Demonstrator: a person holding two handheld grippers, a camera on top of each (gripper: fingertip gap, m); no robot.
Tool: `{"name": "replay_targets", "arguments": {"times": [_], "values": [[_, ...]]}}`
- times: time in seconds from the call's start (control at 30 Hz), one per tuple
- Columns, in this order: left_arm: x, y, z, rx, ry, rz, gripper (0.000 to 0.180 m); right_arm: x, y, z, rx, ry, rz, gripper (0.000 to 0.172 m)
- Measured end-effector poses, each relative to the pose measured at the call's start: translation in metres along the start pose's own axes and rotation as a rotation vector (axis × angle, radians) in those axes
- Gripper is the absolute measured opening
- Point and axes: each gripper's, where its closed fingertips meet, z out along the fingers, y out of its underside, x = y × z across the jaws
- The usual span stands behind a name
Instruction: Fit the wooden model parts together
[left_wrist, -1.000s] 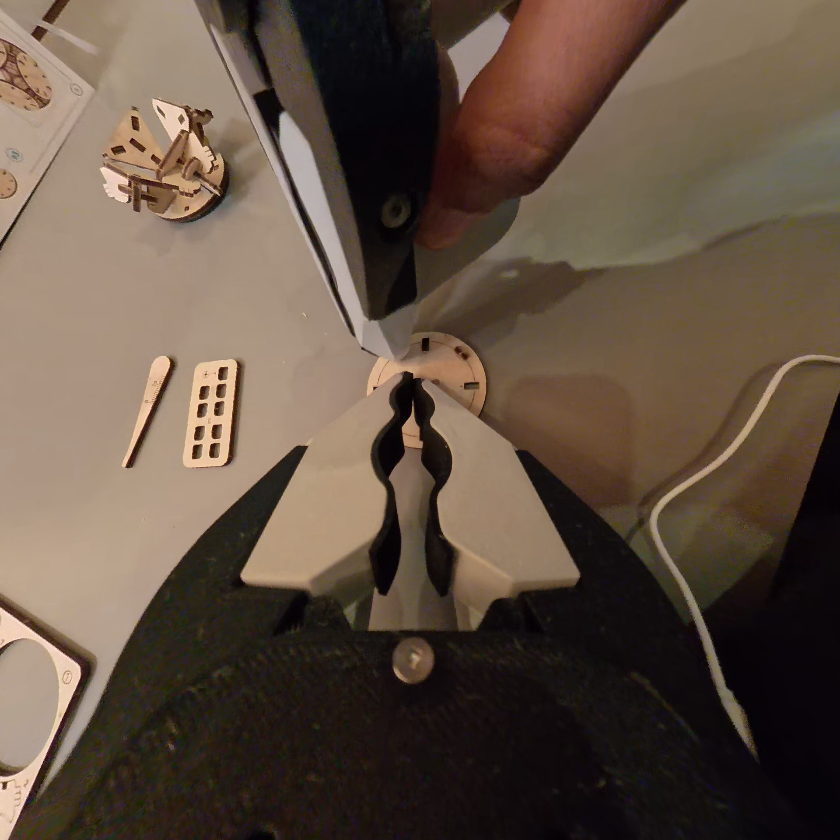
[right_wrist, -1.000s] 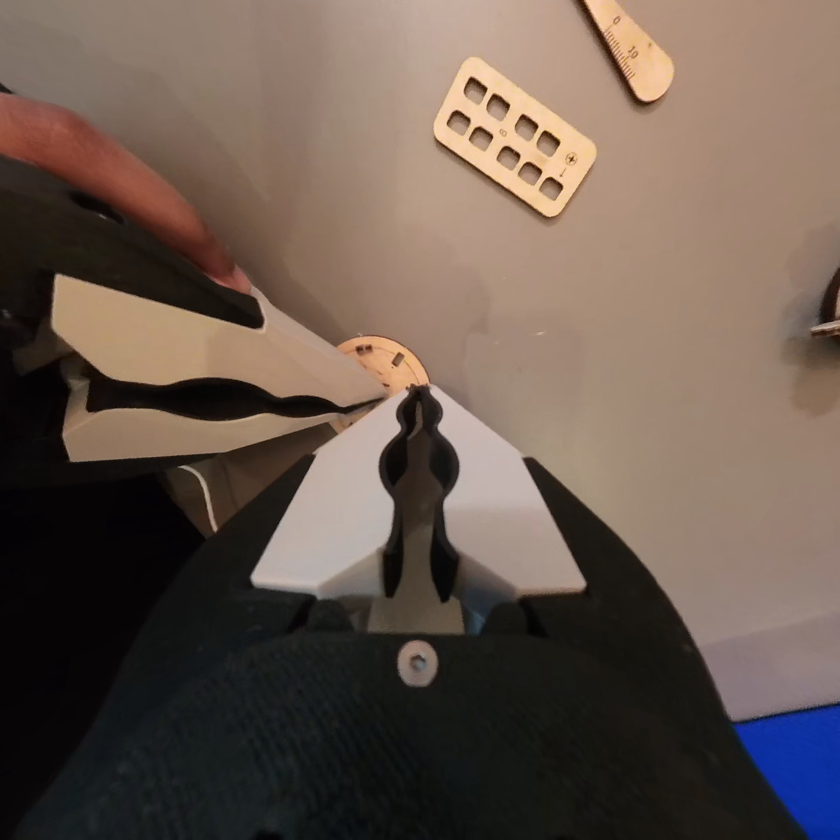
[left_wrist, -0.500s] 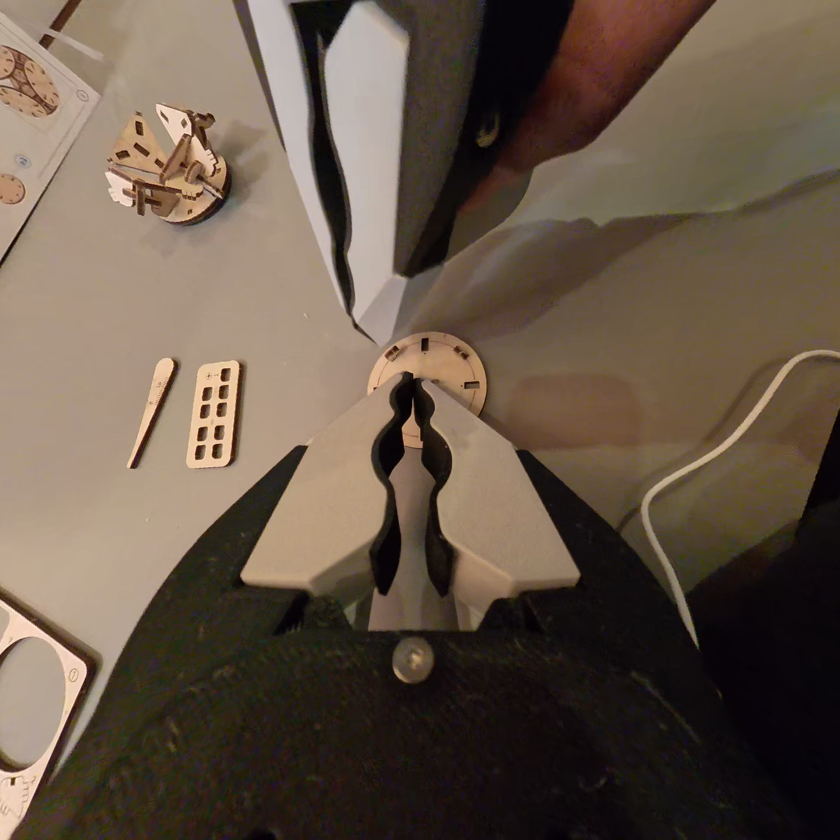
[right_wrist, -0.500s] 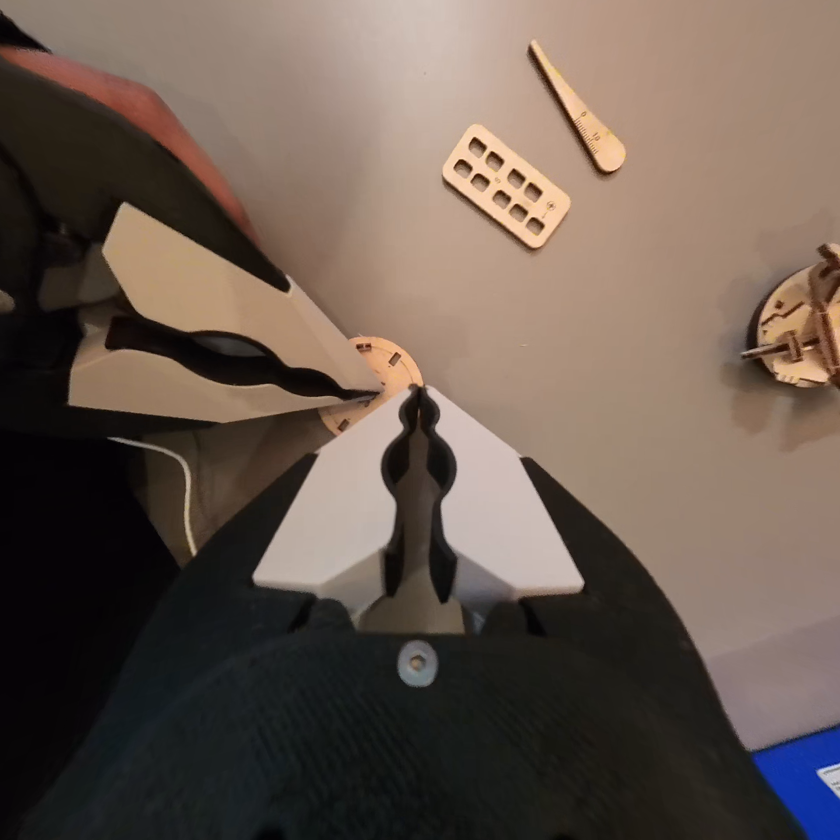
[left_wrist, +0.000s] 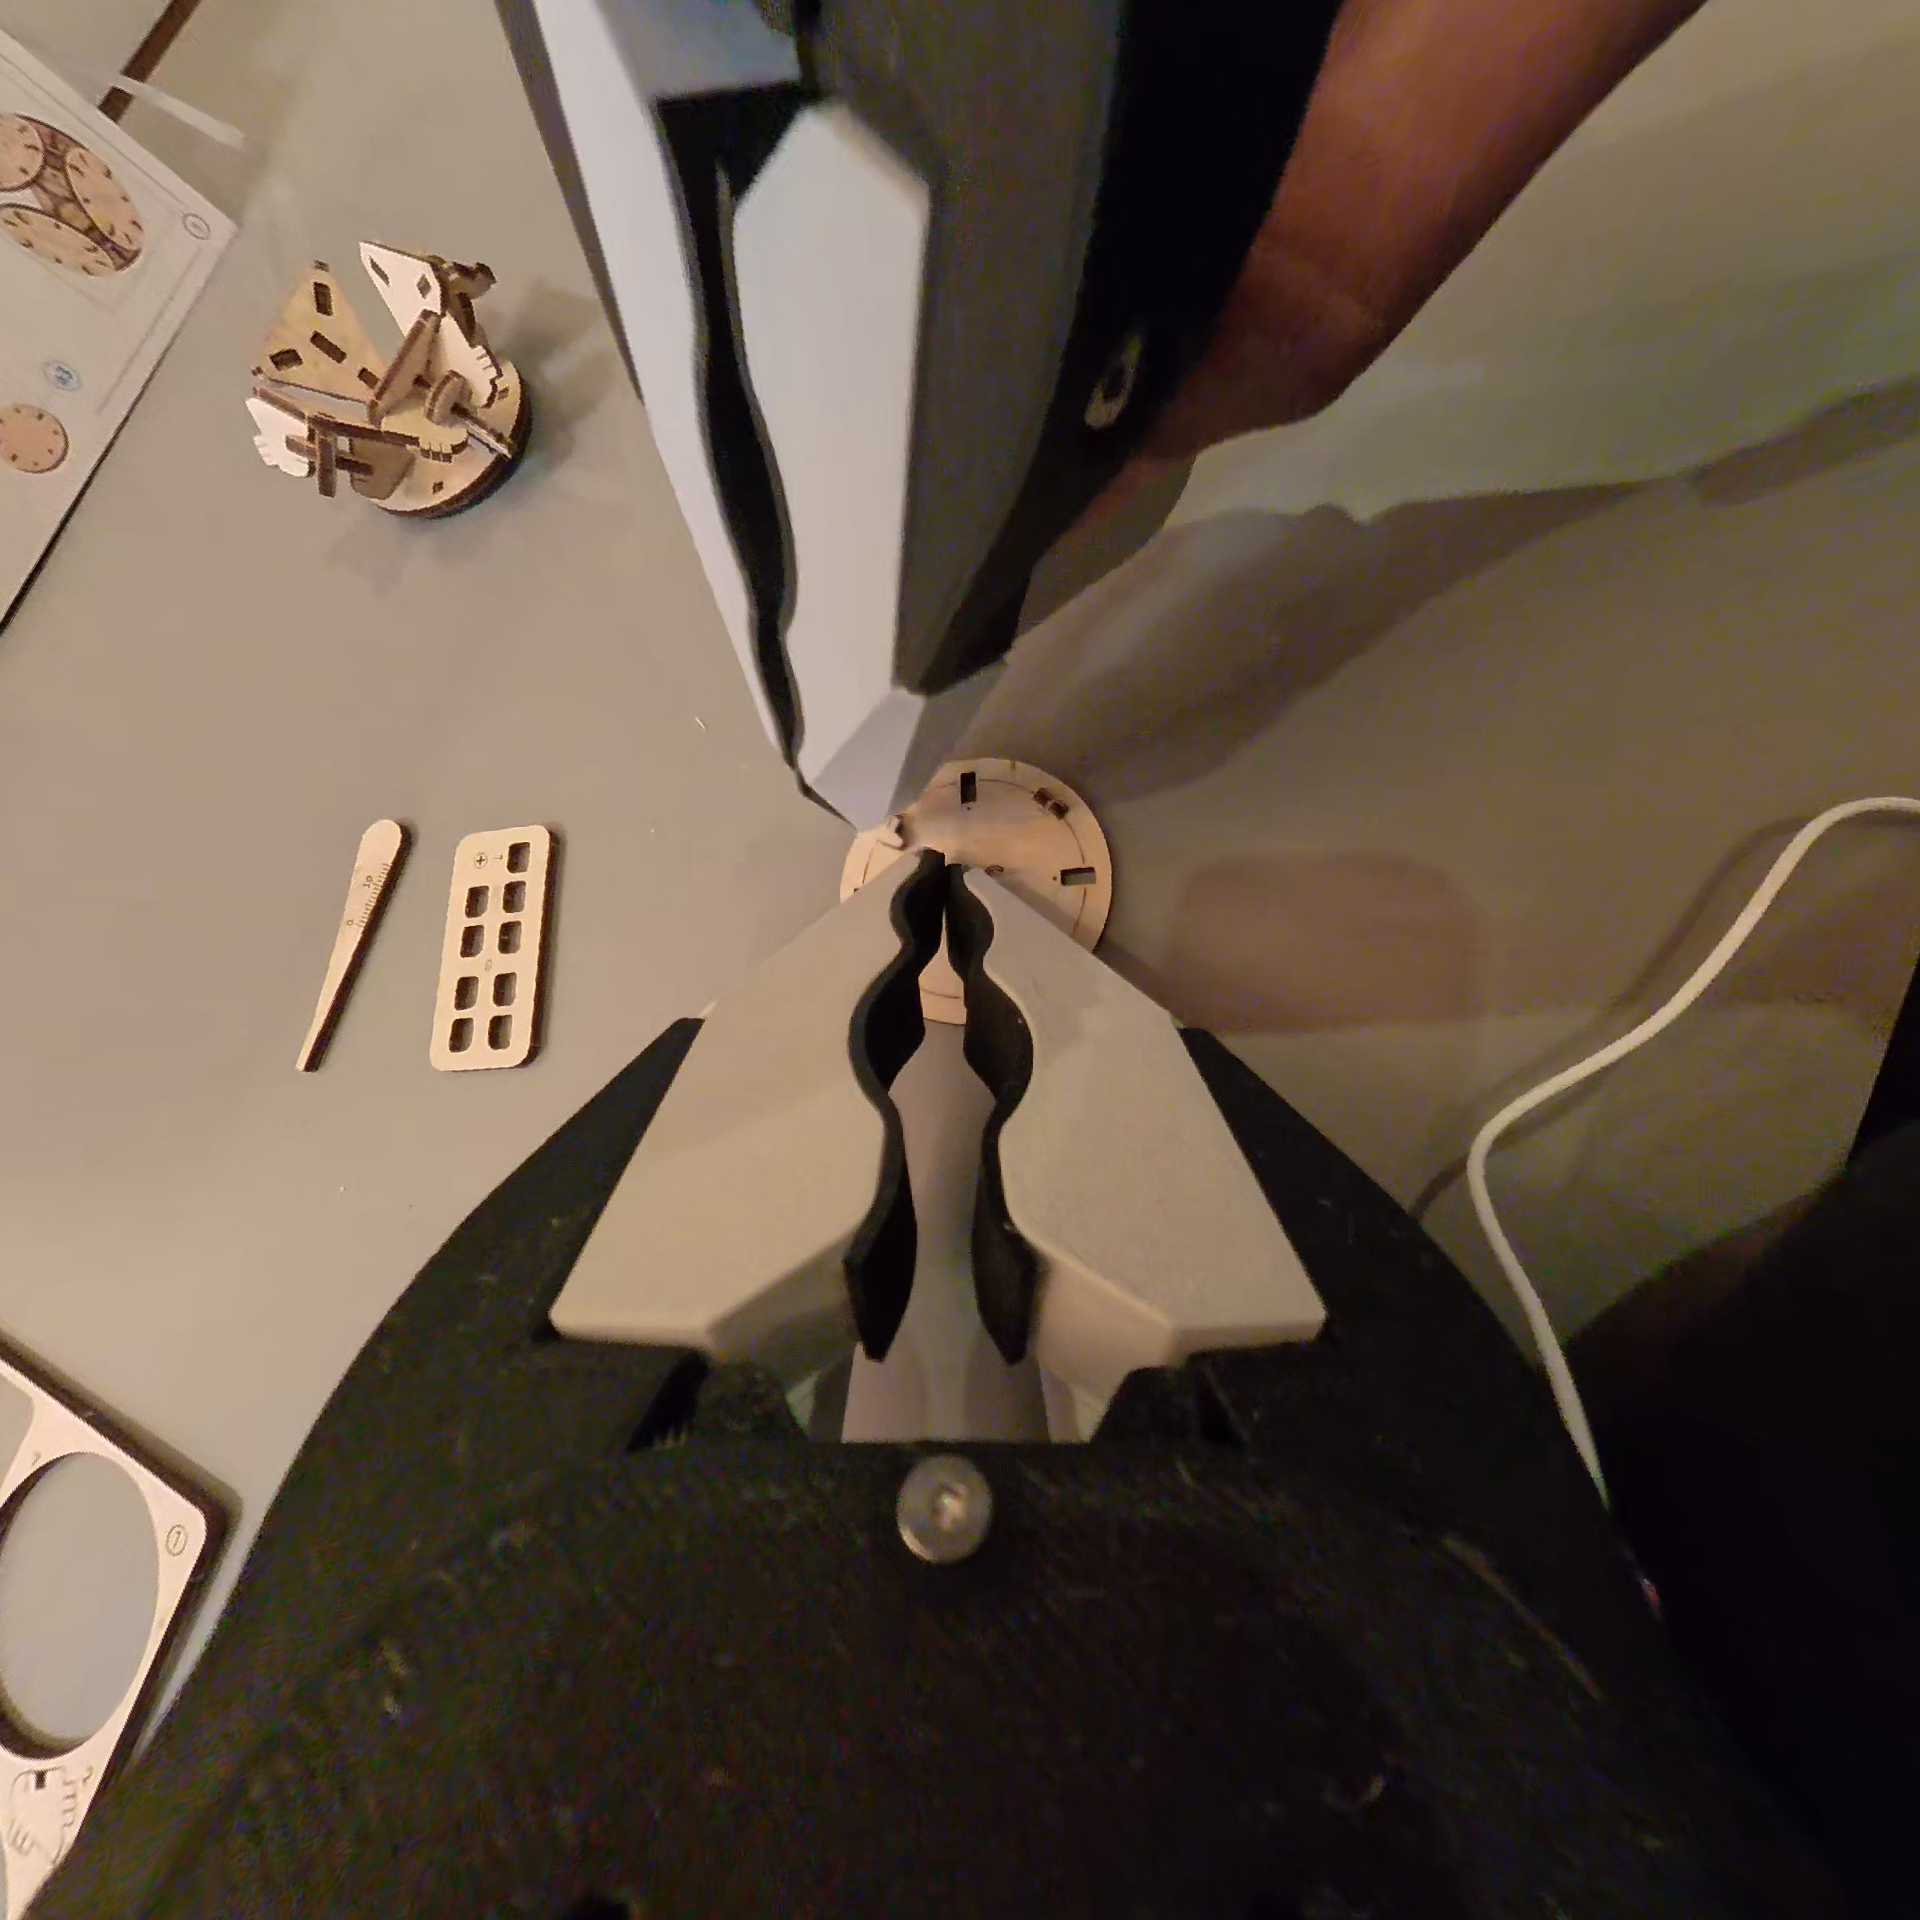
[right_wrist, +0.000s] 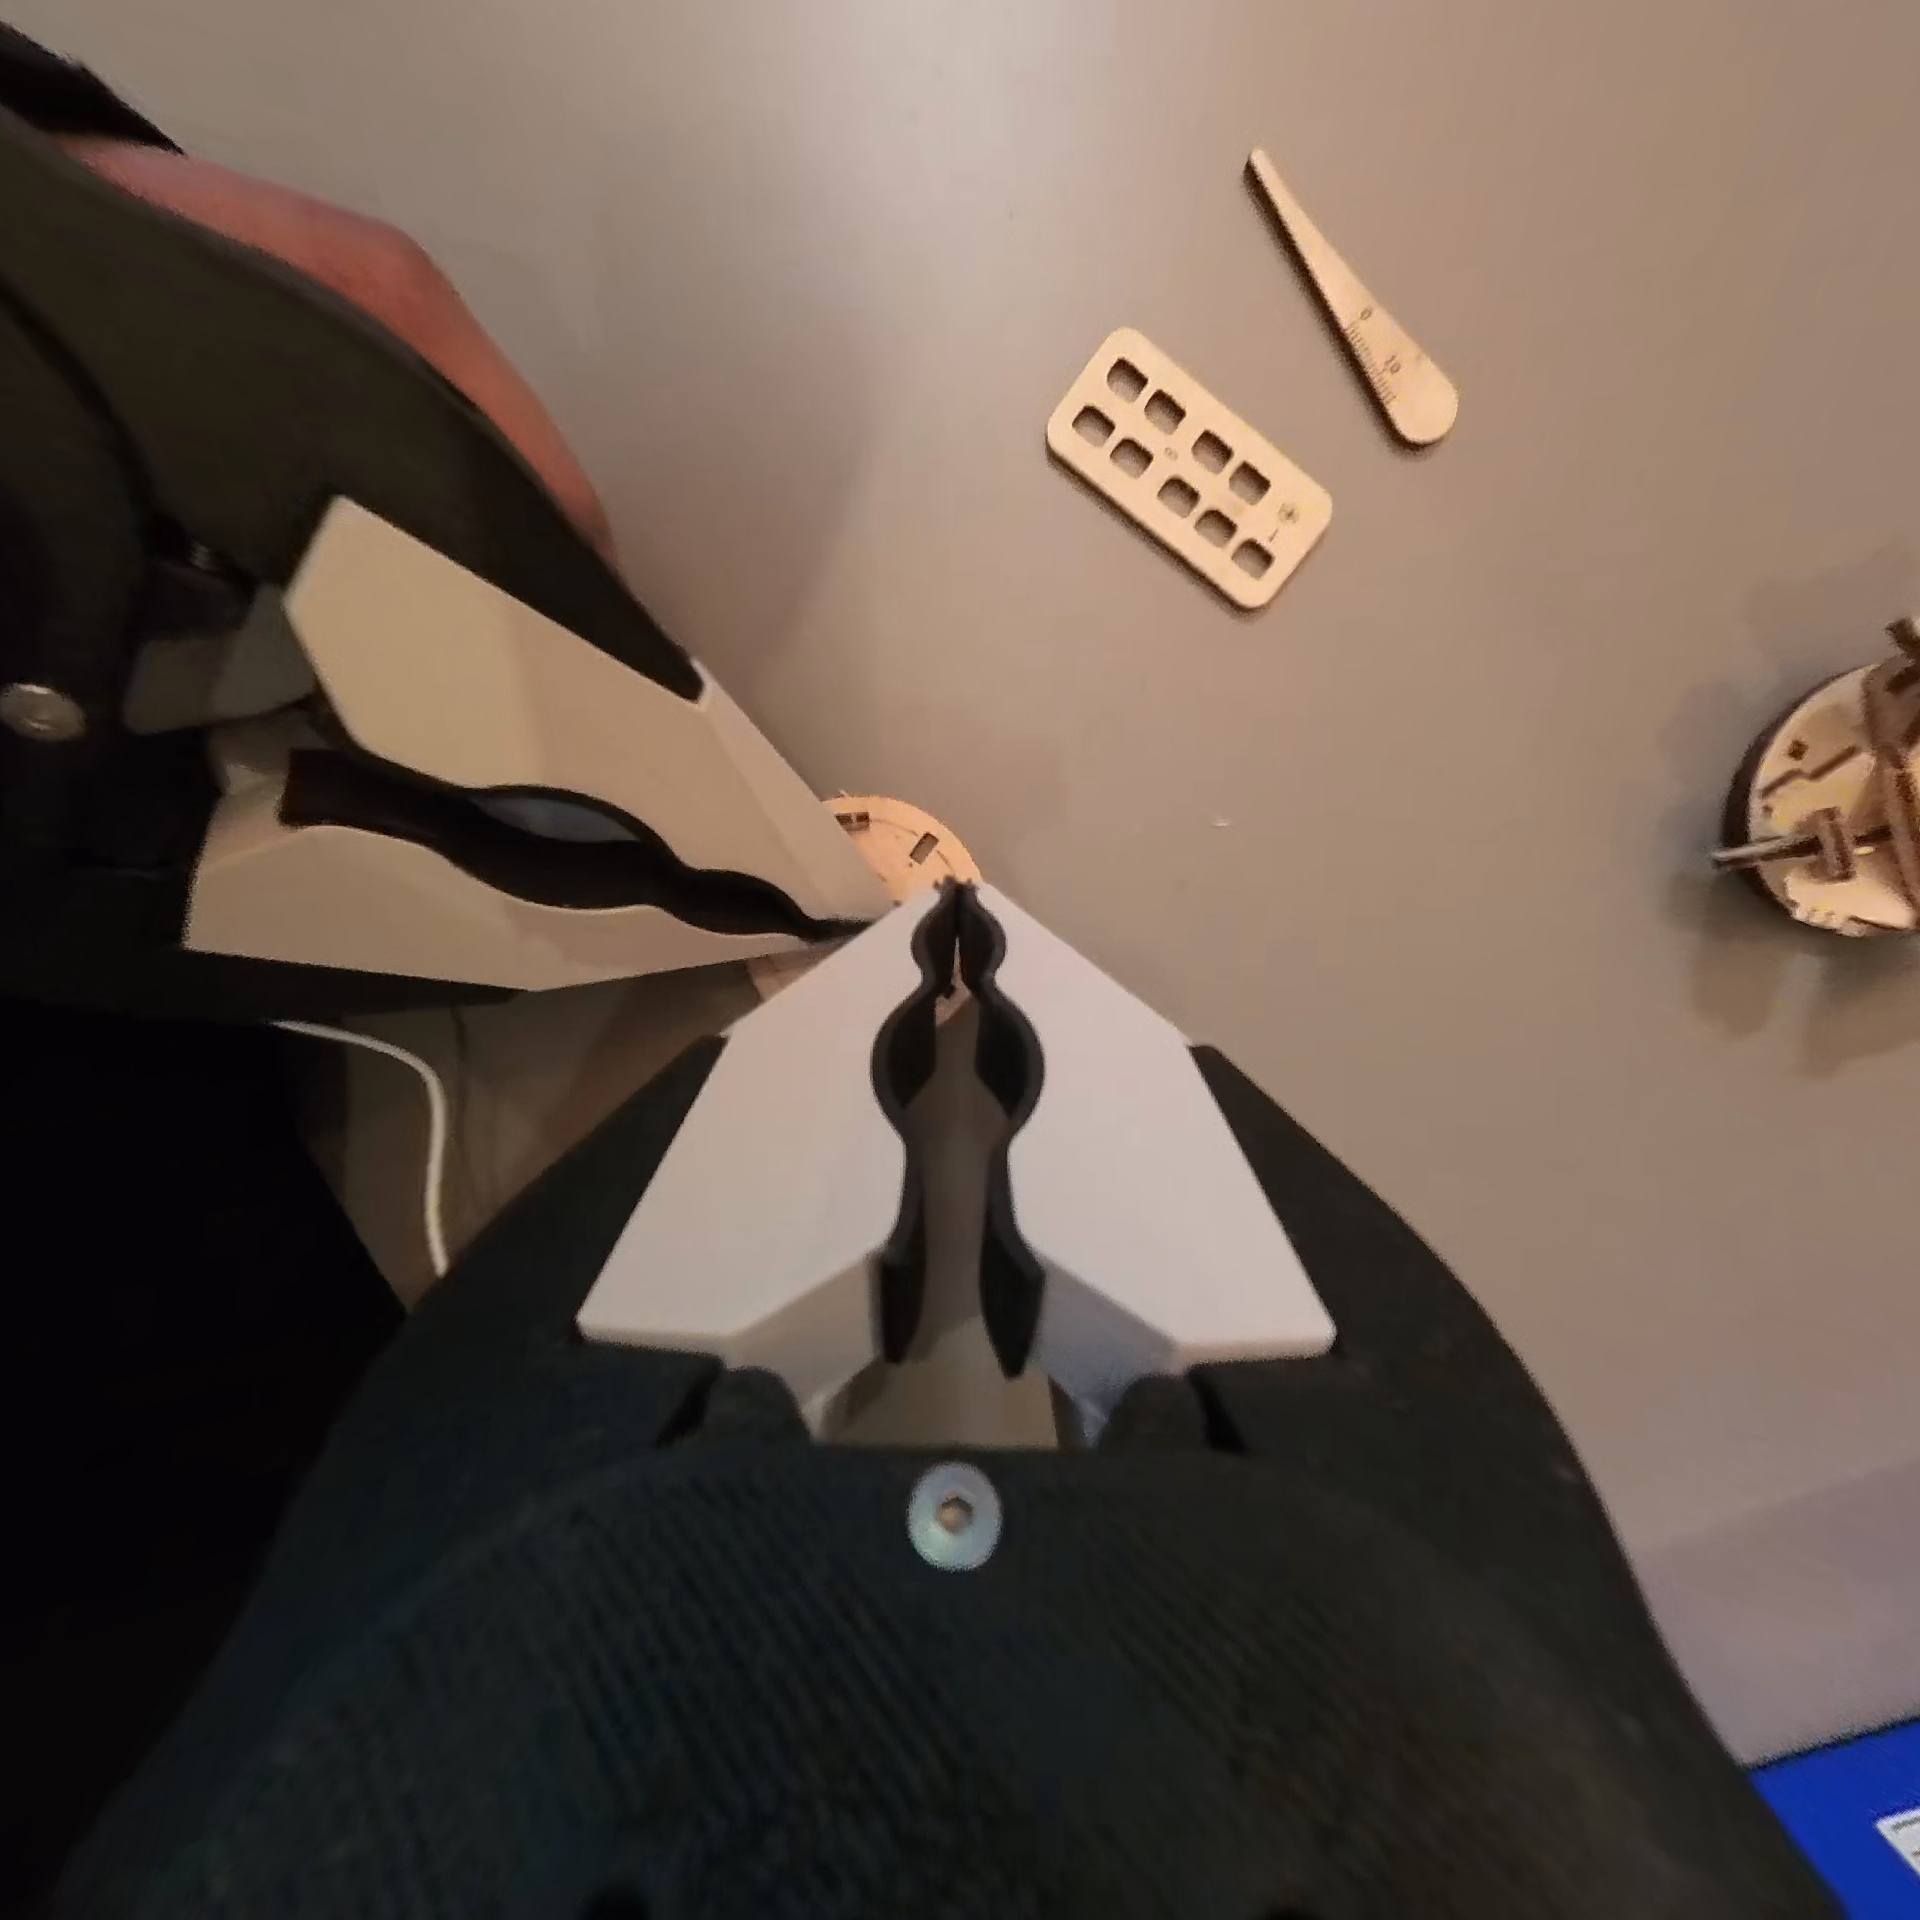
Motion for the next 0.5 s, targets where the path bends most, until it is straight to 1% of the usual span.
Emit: {"name": "replay_targets", "arguments": {"times": [0.07,0.17,0.3,0.37,0.47,0.5], "values": [[0.0000,0.0000,0.0000,0.000,0.004,-0.004,0.000,0.0019,0.0035,0.0037,-0.012,0.011,-0.008,0.000],[-0.0001,0.0000,0.0001,0.000,0.007,-0.007,0.000,0.0026,-0.0015,0.0008,0.017,0.004,0.009,0.000],[-0.0002,-0.0001,0.0001,0.000,0.005,-0.005,0.000,0.0025,-0.0004,0.0000,0.015,-0.029,0.049,0.000],[-0.0002,-0.0001,0.0001,0.001,0.007,-0.007,0.000,-0.0002,0.0018,0.0029,0.006,-0.060,0.076,0.008],[-0.0003,-0.0002,0.0001,0.001,0.005,-0.004,0.000,-0.0005,0.0045,0.0065,0.003,-0.074,0.086,0.008],[-0.0003,-0.0002,0.0001,0.002,0.004,-0.003,0.000,-0.0018,0.0040,0.0065,0.008,-0.084,0.088,0.005]]}}
